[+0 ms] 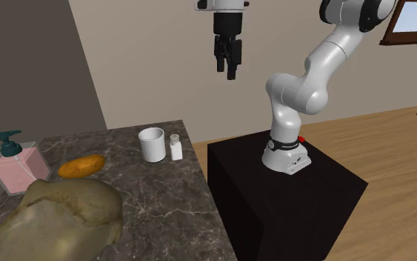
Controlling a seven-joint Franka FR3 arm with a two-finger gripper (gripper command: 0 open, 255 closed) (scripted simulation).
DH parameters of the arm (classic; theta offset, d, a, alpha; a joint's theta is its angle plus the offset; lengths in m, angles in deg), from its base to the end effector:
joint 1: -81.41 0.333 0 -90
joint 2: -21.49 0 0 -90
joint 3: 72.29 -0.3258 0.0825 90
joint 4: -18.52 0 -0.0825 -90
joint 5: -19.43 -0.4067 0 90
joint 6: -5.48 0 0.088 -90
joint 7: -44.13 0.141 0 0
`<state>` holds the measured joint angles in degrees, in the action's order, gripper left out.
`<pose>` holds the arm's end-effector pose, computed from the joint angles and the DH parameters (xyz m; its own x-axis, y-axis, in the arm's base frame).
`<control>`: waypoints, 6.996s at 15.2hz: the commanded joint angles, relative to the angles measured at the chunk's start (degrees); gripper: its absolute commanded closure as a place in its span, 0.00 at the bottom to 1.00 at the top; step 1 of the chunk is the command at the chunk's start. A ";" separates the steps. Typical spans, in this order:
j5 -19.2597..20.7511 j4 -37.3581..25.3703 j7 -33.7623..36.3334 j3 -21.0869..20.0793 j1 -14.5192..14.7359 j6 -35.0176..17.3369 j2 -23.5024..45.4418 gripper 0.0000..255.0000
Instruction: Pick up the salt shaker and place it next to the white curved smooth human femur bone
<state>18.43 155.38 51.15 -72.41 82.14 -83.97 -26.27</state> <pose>0.3084 0.0072 0.5615 0.9941 -0.1080 0.0041 -0.1079 -0.9940 -0.0165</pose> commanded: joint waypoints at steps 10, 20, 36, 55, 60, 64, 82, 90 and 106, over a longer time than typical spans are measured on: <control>1.78 4.24 -3.58 2.88 -0.84 -17.38 13.47 0.00; 1.91 1.47 -7.45 5.65 -1.30 -33.60 32.80 0.00; 1.65 4.69 -7.67 5.79 -1.23 -39.94 35.93 1.00; 1.96 0.35 -7.33 5.56 -1.29 -31.60 31.92 1.00; 2.03 -2.27 -7.21 5.45 -1.29 -27.52 30.46 1.00; 2.07 -4.57 -7.14 5.36 -1.29 -24.31 29.54 1.00; 2.02 -17.14 -6.98 5.07 -1.19 -10.26 28.07 1.00; 1.93 -23.95 -6.98 5.00 -1.13 -4.12 28.73 1.00; -0.37 -37.95 7.27 -4.11 4.40 -0.67 39.14 1.00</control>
<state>18.09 119.01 57.29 -75.89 86.14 -84.89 11.55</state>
